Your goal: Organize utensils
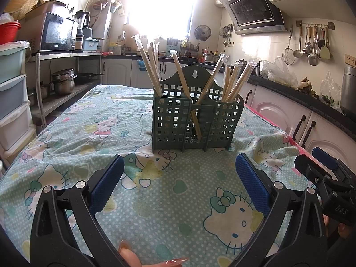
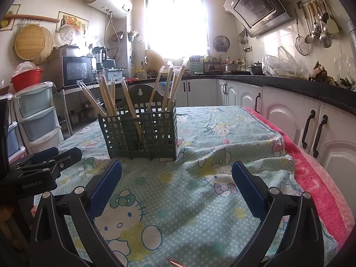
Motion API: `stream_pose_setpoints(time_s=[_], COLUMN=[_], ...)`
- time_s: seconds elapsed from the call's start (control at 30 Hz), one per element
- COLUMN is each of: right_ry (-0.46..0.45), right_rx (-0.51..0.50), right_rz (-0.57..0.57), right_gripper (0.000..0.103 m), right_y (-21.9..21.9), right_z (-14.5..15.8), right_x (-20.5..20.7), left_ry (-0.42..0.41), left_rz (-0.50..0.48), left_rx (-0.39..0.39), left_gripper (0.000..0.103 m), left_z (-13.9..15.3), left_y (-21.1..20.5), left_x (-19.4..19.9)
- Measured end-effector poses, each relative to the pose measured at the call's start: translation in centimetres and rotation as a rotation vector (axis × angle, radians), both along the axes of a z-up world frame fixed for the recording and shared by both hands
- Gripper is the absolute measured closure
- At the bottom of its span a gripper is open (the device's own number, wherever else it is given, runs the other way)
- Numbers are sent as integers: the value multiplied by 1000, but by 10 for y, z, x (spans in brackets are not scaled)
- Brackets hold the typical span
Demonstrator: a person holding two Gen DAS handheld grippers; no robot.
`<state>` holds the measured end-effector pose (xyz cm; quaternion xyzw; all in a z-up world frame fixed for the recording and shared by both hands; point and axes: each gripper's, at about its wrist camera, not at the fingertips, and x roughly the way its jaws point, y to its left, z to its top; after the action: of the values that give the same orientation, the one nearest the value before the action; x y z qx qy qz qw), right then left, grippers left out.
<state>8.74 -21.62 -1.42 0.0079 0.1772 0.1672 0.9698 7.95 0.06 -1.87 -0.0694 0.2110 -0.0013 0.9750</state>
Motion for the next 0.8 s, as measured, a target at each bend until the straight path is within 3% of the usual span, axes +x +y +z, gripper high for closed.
stream_pose_setpoints(time_s=[0.8], right_ry=[18], right_rx=[6], right_rz=[-26], right_gripper=[7], right_y=[-4], right_z=[-2], right_x=[3], left_ry=[29], left_rz=[2], left_rx=[2], left_gripper=[11], left_z=[-4], left_y=[0], left_x=[5])
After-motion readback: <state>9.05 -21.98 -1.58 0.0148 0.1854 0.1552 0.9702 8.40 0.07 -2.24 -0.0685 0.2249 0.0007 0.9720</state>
